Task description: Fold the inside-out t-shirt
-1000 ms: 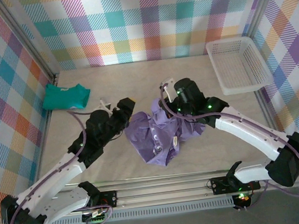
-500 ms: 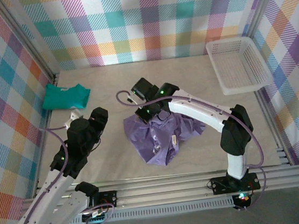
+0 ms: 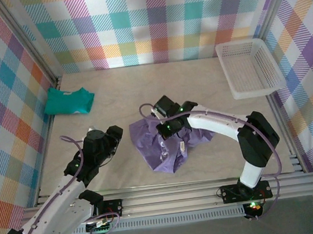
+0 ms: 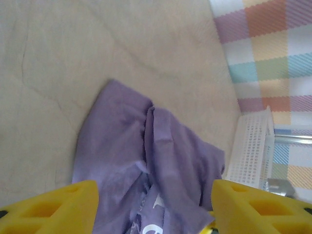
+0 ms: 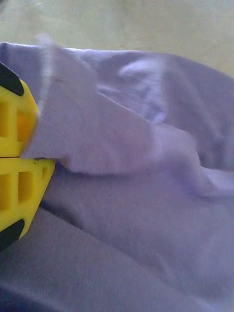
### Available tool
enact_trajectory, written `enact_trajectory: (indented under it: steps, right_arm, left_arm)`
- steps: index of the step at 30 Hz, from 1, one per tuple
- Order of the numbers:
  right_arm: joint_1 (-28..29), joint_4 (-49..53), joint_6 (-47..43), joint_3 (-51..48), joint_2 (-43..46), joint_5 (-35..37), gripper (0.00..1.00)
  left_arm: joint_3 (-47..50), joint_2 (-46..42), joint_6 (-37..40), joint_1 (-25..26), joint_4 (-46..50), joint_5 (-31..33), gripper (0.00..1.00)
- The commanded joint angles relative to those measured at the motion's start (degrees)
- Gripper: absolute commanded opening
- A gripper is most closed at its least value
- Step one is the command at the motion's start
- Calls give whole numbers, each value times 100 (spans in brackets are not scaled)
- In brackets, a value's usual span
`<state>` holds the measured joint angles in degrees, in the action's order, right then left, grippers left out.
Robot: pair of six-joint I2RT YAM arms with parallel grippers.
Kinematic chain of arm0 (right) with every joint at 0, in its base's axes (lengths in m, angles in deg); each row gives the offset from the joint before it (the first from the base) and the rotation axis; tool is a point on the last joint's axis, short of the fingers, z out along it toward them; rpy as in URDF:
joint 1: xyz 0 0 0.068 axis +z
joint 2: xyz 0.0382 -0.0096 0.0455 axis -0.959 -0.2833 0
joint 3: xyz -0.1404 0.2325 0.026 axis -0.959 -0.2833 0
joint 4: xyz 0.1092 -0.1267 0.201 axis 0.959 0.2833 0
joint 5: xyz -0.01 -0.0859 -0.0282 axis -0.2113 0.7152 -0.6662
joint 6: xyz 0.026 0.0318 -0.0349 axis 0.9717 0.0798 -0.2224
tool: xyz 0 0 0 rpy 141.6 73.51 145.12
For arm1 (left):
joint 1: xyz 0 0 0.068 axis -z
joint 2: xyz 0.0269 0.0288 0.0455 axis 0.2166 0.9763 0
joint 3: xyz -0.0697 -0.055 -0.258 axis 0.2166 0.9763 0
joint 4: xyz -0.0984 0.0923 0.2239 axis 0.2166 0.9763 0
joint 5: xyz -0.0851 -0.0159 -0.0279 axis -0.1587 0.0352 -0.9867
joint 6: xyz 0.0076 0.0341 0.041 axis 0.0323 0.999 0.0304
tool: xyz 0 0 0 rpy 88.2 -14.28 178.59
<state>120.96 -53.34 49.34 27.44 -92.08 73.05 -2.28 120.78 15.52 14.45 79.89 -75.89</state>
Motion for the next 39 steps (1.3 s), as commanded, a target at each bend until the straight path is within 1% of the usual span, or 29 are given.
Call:
enact_trajectory:
  steps: [1,5,8,12,17,23,26,27,29,35,39]
  right_arm:
    - [63,-834,500,-219,327,-485,7]
    - [151,-1328,949,-460,314,-796,6]
    - [162,-1481,1217,-457,305,-808,5]
    - [163,-1760,1559,-487,352,-786,3]
    - [162,-2293,1974,-667,422,-832,3]
    - [162,-2563,2115,-738,440,-755,2]
    - [162,-2643,2150,-752,436,-724,2]
    - [161,-2660,2158,-739,416,-726,2]
    - [162,-2720,2184,-721,400,-751,2]
    - [163,-2867,2247,-739,360,-785,2]
    - [163,-2878,2229,-788,404,-779,2]
  left_arm:
    - [220,159,-802,228,-699,-500,63]
    - [256,467,-1268,498,-1128,-588,63]
    - [212,669,-1460,697,-1278,-544,64]
    - [304,1021,-1792,819,-1817,-558,64]
    - [213,1492,-2030,863,-2367,-540,65]
    - [103,1755,-2296,907,-2580,-466,67]
    - [41,1831,-2303,923,-2594,-515,68]
    - [27,1843,-2481,945,-2572,-507,68]
    - [41,1878,-2575,968,-2617,-481,69]
    - [-81,2187,-2803,987,-3018,-620,70]
    - [-96,2230,-2917,986,-3144,-526,70]
